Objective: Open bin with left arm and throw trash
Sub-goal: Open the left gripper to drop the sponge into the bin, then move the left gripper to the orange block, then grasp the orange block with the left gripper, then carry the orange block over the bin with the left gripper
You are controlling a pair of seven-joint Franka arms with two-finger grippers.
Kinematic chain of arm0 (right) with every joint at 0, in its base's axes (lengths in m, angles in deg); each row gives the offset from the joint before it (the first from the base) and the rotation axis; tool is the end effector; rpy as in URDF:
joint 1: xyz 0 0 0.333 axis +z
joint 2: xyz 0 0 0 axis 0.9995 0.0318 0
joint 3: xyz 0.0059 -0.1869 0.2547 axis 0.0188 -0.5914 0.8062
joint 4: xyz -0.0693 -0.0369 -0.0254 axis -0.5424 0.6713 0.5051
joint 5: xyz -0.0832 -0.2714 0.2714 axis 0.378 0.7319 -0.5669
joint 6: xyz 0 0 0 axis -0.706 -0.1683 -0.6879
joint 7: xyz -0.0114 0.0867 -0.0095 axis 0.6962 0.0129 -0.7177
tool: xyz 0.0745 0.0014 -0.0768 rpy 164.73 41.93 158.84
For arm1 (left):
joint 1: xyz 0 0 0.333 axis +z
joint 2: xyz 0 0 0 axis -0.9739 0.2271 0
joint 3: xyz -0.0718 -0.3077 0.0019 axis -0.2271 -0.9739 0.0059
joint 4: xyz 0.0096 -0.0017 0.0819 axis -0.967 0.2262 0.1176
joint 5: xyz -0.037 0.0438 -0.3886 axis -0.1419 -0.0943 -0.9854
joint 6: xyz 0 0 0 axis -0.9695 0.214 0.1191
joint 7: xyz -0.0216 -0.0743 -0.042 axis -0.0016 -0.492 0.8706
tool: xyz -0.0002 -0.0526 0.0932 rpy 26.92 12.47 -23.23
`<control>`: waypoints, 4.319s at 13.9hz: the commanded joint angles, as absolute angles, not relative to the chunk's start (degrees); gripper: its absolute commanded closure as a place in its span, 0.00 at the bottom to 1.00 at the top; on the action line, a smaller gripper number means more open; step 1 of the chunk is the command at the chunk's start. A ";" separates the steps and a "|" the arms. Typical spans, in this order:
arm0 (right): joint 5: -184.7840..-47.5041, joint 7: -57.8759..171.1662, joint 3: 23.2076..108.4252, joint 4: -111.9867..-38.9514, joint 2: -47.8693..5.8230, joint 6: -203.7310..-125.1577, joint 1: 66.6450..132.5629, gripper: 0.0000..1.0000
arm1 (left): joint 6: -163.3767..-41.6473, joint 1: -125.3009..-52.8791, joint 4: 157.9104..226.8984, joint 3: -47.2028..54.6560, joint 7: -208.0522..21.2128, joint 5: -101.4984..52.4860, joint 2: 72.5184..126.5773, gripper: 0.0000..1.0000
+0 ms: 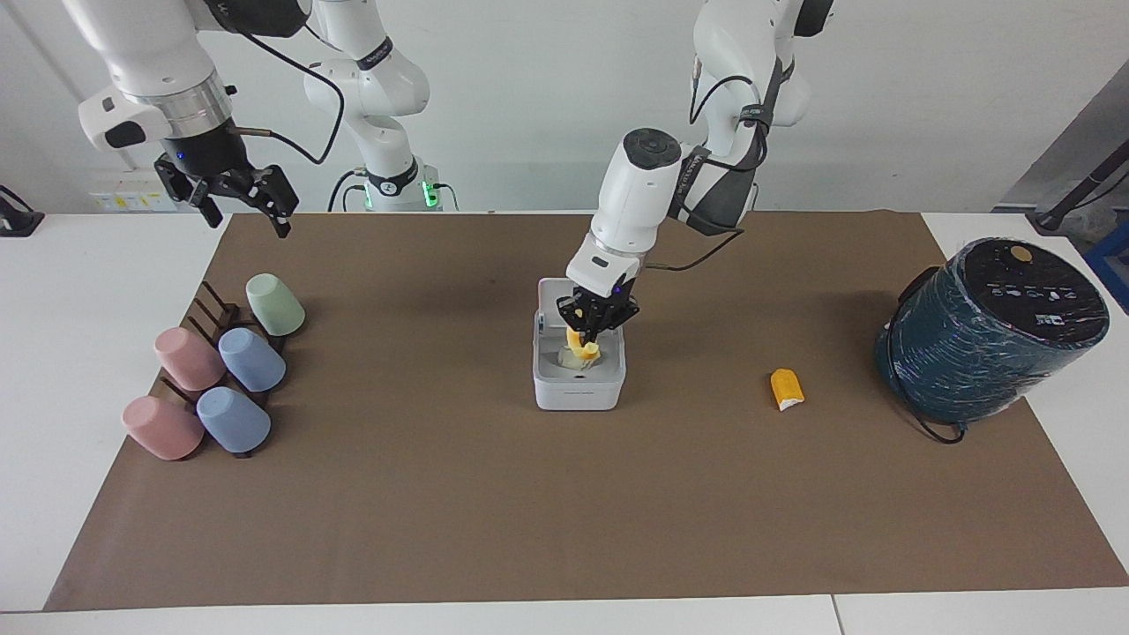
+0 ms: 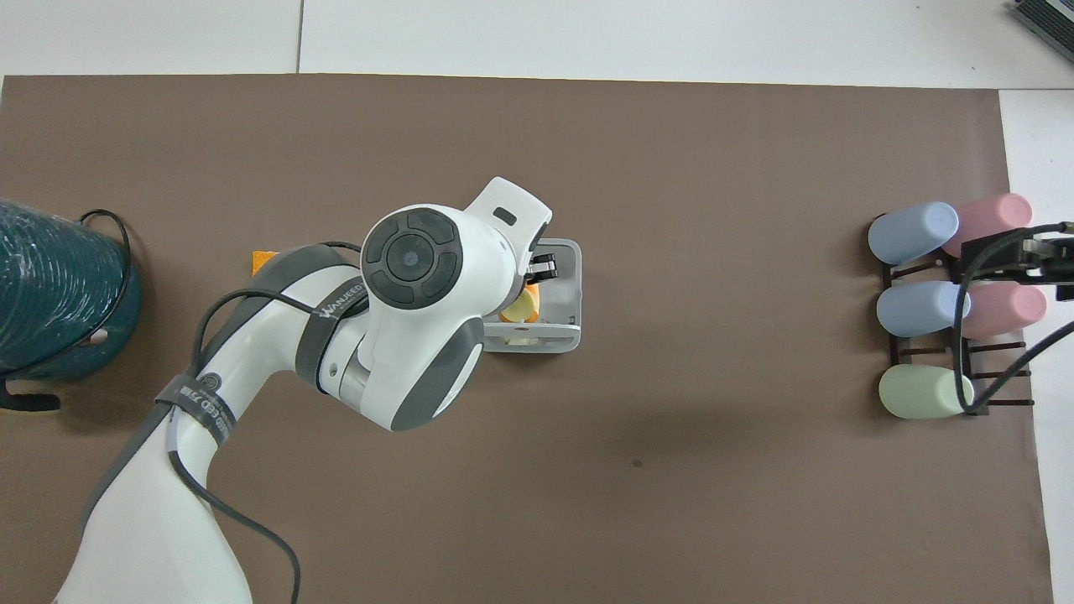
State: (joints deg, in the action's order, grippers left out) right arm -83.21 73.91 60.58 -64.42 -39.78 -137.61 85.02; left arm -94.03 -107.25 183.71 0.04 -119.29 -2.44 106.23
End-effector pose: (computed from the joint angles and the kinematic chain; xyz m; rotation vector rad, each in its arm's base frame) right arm 0.5360 -0.0150 0.6385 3.0874 -0.2808 0.0444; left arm 0.5278 -0.3929 0.4273 2.9288 0.1654 0.1822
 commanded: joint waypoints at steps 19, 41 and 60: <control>-84.15 72.55 57.56 -65.14 -42.25 -136.85 85.98 0.00 | -80.93 -85.78 175.84 1.57 -95.07 0.63 106.63 0.21; -84.24 72.20 57.39 -65.06 -46.30 -136.85 88.00 0.00 | -106.25 -78.10 202.12 1.74 -83.16 4.94 105.92 0.45; -84.15 72.03 57.47 -65.23 -46.47 -136.85 88.09 0.00 | -82.17 -101.55 178.14 1.39 -119.44 3.18 107.59 1.00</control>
State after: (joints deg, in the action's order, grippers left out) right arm -83.21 73.91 57.64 -64.59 -45.75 -137.35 88.03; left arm -83.47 -98.63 180.36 0.51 -115.37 3.70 106.79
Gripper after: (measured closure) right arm 0.000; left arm 0.586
